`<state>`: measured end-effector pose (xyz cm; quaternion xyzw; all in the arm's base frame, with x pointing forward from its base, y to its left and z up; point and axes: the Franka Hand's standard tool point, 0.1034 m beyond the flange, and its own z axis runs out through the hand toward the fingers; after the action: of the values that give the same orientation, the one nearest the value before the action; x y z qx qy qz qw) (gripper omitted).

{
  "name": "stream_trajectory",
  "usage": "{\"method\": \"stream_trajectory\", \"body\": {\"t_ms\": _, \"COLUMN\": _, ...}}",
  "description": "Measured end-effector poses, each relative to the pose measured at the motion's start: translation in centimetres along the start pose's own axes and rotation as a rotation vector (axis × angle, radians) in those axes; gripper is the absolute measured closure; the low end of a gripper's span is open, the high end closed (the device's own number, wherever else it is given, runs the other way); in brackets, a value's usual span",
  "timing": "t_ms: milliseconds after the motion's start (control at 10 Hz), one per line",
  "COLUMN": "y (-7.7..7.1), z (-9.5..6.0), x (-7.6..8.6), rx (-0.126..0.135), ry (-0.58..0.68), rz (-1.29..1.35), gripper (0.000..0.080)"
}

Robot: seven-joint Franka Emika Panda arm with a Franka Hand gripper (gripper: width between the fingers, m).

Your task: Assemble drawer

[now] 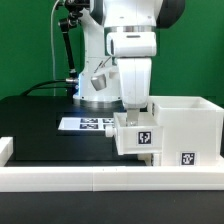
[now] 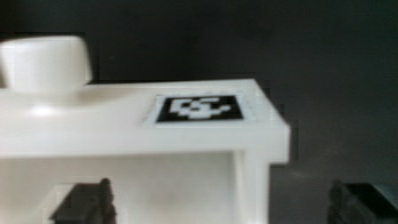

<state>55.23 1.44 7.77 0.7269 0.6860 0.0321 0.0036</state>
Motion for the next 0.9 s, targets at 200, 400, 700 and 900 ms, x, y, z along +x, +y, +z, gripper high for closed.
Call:
{"method": "stream_trajectory", "body": {"t_ms": 200, "y": 0.7, "z": -2.1, "x": -0.7, "rx": -0.016, "ry": -0.013, "rz": 0.004, "gripper": 0.0153}}
{"method": "stream_trajectory", "body": {"t_ms": 400, "y": 2.0, "z": -3.3, "x": -2.8, "rx": -0.007, "ry": -0.028, "rz": -0.025, "gripper": 0.0153}}
{"method": "stream_trajectory", "body": {"t_ms": 700, "y": 3.2, "z": -2.2, "x": -5.7, "rx": 0.003, "ry": -0.028, "rz": -0.033, "gripper": 0.0151}}
{"method": "stream_trajectory", "body": {"t_ms": 900, "y": 3.2, "z": -2.2, "x": -6.0, "rx": 0.003, "ry": -0.028, "rz": -0.029, "gripper": 0.0151}}
